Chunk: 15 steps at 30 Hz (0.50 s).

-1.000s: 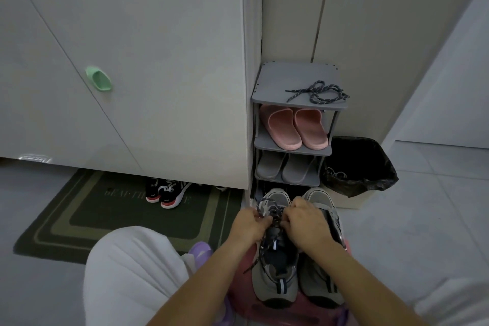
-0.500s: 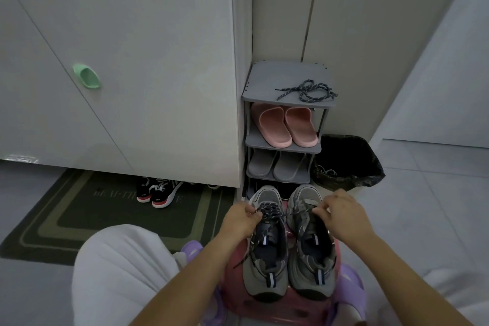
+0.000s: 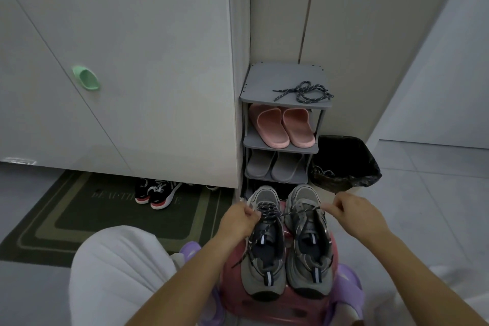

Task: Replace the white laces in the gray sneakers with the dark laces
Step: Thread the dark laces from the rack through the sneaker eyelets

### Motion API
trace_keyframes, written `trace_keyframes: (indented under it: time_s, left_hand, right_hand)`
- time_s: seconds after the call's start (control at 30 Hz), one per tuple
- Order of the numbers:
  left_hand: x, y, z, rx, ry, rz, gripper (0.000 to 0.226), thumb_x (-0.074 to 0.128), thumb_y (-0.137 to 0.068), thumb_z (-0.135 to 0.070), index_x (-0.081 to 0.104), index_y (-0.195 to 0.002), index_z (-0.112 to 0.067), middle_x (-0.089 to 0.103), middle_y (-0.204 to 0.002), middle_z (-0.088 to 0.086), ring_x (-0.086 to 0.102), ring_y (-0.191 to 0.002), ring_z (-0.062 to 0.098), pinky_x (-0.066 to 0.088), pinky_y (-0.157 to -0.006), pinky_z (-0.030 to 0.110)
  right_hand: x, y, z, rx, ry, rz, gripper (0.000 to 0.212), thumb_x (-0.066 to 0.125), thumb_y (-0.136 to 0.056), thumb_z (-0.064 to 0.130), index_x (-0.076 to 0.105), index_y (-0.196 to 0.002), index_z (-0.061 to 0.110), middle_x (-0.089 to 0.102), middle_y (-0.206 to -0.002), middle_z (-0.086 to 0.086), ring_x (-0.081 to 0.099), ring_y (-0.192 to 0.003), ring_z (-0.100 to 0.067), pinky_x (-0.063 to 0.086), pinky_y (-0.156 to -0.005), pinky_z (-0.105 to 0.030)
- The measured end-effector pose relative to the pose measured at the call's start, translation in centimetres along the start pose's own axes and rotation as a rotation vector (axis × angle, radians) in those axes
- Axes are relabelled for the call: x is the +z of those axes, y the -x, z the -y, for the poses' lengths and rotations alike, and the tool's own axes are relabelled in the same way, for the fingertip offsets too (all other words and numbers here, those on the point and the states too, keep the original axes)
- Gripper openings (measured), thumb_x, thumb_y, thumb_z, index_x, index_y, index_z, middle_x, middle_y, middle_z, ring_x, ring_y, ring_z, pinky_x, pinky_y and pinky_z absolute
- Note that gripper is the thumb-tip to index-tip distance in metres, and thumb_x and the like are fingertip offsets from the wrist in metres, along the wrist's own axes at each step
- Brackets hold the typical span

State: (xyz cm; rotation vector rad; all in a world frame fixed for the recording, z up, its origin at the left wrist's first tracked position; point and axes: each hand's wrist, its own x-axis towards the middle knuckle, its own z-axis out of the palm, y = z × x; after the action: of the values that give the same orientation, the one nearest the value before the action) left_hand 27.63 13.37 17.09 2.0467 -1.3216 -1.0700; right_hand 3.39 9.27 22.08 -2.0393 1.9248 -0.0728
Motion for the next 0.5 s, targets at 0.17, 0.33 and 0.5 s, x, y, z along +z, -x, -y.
trace_keyframes:
  time_s: [0.17, 0.33, 0.5]
  left_hand:
    - [0.2, 2.3, 0.0, 0.262, -0.32, 0.018, 0.036, 0.071, -0.077, -0.04, 0.046, -0.092, -0.019, 0.046, -0.091, -0.004, 0.052, -0.085, 0.017, 0.038, -0.066, 0.026]
    - [-0.1, 2.5, 0.2, 0.312, -0.45, 0.025, 0.025, 0.061, -0.081, -0.024, 0.041, -0.095, -0.02, 0.052, -0.101, 0.003, 0.055, -0.09, 0.024, 0.043, -0.072, 0.031]
    - [-1.6, 1.8, 0.1, 0.322, -0.394, 0.005, 0.014, 0.053, -0.088, -0.017, 0.06, -0.1, -0.015, 0.066, -0.098, 0.004, 0.061, -0.093, 0.023, 0.049, -0.078, 0.032]
  right_hand:
    - [-1.7, -0.2, 0.2, 0.023, -0.252, 0.076, 0.027, 0.073, -0.079, 0.035, 0.062, -0.082, 0.011, 0.063, -0.068, 0.002, 0.058, -0.066, -0.013, 0.043, -0.06, -0.025]
    - [-2.3, -0.5, 0.9, -0.04, -0.199, 0.205, 0.024, 0.06, -0.089, 0.019, 0.063, -0.078, -0.003, 0.058, -0.067, -0.006, 0.055, -0.059, -0.014, 0.039, -0.056, -0.022]
    - [-2.2, 0.3, 2.4, 0.039, -0.602, 0.226, 0.009, 0.056, -0.092, 0.009, 0.058, -0.084, 0.006, 0.067, -0.072, -0.012, 0.064, -0.05, -0.007, 0.045, -0.042, -0.015]
